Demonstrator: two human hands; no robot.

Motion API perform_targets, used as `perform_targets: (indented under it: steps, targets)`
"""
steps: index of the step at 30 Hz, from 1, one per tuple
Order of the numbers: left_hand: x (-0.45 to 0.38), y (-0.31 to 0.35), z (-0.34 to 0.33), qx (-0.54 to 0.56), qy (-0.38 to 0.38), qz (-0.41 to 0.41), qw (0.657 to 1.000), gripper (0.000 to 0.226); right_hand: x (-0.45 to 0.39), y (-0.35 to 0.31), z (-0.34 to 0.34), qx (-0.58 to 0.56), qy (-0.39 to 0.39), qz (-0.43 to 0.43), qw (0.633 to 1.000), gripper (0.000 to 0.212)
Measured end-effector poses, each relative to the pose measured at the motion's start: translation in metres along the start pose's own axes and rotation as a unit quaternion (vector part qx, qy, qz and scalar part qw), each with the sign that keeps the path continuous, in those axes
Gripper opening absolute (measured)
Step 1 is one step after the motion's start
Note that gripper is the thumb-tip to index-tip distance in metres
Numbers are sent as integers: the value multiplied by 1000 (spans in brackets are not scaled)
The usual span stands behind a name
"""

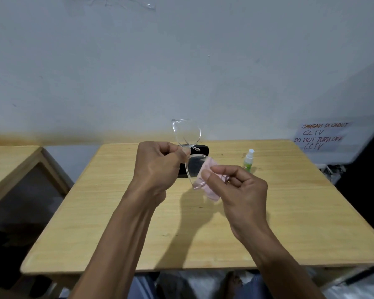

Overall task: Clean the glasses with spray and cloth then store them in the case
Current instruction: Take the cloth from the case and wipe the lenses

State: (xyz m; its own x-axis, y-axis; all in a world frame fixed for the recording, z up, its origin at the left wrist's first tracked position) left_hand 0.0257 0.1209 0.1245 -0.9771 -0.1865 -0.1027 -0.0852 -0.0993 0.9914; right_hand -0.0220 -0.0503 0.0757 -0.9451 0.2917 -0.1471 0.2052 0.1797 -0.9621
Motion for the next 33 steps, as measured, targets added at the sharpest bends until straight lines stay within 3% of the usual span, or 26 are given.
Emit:
perform_targets:
  steps: [4,12,19,23,25,28,33]
  targets:
    - [9,0,-10,-10,-24,1,1000,20,-12,-6,-2,9,16,-1,1000,15]
    - [8,-3,-13,27,3,24,999,19,-3,-4,-14,12,1,-1,1000,36]
    - [6,-4,-6,4,-5,18,1000,21,5,-2,-1,-3,17,10,1000,32]
    - [7,-3,-7,-3,-5,15,1000,20,-2,-8,-1,8,-2,22,1000,5]
    - [10,-1,-11,-3,-14,13,1000,19,-6,-10,0,17,20,29,999,12]
    - [12,1,-15,6,-17,8,1000,19,-9,-14,-3,13,26,39,999,6]
    - [8,4,-9,18,9,2,1000,21,-1,-8,-11,17,9,36,999,26]
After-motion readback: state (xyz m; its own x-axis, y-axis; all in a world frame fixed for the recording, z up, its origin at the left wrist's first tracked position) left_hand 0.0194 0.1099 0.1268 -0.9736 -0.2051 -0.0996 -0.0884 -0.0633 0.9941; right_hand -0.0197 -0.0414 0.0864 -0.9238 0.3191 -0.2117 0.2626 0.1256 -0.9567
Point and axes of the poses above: each hand's wrist, its own x-axis away from the middle knuckle, its own z-axis out of the back of the hand, y = z × x, the point moved 6 cm from there along -x, towards the middle knuckle, and after that the axes turned 1 degree about -y, right-handed, at the moved point
